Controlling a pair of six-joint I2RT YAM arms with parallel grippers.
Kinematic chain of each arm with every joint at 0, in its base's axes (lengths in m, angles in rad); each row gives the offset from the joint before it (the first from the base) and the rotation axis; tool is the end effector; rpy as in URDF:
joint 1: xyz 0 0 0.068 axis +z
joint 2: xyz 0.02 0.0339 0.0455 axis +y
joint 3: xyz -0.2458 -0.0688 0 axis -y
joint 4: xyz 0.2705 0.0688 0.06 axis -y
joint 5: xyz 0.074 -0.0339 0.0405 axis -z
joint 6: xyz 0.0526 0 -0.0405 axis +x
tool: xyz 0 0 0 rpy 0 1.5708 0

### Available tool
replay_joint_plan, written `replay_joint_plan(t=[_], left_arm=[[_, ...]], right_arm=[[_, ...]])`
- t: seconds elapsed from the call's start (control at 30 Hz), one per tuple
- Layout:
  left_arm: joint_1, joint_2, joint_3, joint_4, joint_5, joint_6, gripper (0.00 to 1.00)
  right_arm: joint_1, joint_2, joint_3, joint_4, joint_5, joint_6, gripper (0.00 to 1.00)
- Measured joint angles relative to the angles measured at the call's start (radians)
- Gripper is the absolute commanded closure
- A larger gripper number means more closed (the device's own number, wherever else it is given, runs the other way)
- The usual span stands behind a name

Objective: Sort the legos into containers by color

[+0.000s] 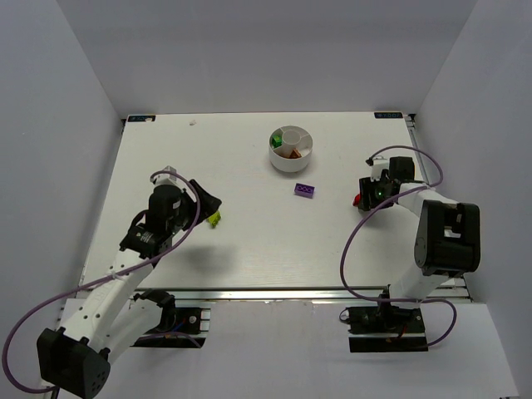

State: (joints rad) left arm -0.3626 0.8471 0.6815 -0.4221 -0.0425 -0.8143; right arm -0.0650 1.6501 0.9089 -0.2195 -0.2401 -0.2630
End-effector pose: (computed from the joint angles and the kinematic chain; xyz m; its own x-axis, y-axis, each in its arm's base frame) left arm 0.2245 -0.0828 0.2421 -0.5895 -0.5535 -0.5883 -0.1565 0.7928 -0.5891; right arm 0.3513 -0.0103 0.1176 -0.7708 -0.2029 -0.6039 -0.2830 0.9583 0.0392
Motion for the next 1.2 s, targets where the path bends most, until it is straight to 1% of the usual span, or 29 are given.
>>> replay_joint_plan(t=[0.07, 0.13, 0.17, 0.23, 0.27, 0.33, 0.37, 0.43, 0.47, 0.5, 0.6, 0.73, 0.8, 0.9, 1.0, 1.1, 1.2], left_arm=[[0.0, 0.004, 0.0, 0.01, 0.014, -0.003, 0.15], [0.0, 0.01, 0.0, 0.026, 0.037, -0.005, 0.15], [0.0, 0.013, -0.001, 0.039, 0.049, -0.006, 0.15], [0.0, 0.018, -0.003, 0.065, 0.08, -0.007, 0.15], [0.0, 0.02, -0.005, 0.081, 0.095, -0.01, 0.15], [0.0, 0.025, -0.011, 0.125, 0.135, -0.018, 0.15], [0.0, 0.029, -0.016, 0.15, 0.154, -0.026, 0.15], [0.0, 0.038, -0.027, 0.195, 0.194, -0.042, 0.16], [0.0, 0.045, -0.034, 0.226, 0.213, -0.055, 0.16], [0.0, 0.055, -0.042, 0.263, 0.24, -0.072, 0.17], [0.0, 0.088, -0.052, 0.347, 0.29, -0.113, 0.17], [-0.007, 0.163, -0.053, 0.491, 0.368, -0.162, 0.17], [-0.026, 0.207, -0.052, 0.563, 0.401, -0.182, 0.17], [-0.079, 0.294, -0.045, 0.642, 0.447, -0.207, 0.18], [-0.128, 0.383, -0.022, 0.698, 0.484, -0.232, 0.19], [-0.163, 0.444, 0.008, 0.741, 0.51, -0.249, 0.19], [-0.18, 0.492, 0.055, 0.765, 0.528, -0.258, 0.19]], right_arm=[[0.0, 0.008, 0.007, 0.012, 0.0, -0.003, 0.46], [0.0, 0.022, 0.018, 0.018, -0.001, -0.006, 0.49], [0.0, 0.028, 0.023, 0.021, -0.001, -0.008, 0.53], [0.0, 0.044, 0.034, 0.023, -0.001, -0.012, 0.56], [0.0, 0.05, 0.037, 0.024, -0.002, -0.014, 0.6], [0.0, 0.052, 0.043, 0.031, -0.004, -0.021, 0.64], [0.0, 0.053, 0.043, 0.035, -0.005, -0.027, 0.7], [0.0, 0.053, 0.043, 0.036, -0.01, -0.037, 0.77], [0.0, 0.053, 0.043, 0.037, -0.014, -0.041, 0.84], [0.0, 0.053, 0.043, 0.037, -0.021, -0.047, 0.87], [0.0, 0.045, 0.042, 0.037, -0.051, -0.071, 0.93], [0.005, -0.033, 0.032, 0.023, -0.16, -0.122, 1.0], [0.015, -0.097, 0.027, 0.005, -0.228, -0.153, 1.0], [0.071, -0.21, 0.017, -0.003, -0.314, -0.199, 1.0], [0.18, -0.309, -0.01, -0.002, -0.359, -0.222, 1.0], [0.293, -0.375, -0.032, -0.011, -0.387, -0.222, 1.0], [0.354, -0.403, -0.034, -0.017, -0.403, -0.204, 1.0]])
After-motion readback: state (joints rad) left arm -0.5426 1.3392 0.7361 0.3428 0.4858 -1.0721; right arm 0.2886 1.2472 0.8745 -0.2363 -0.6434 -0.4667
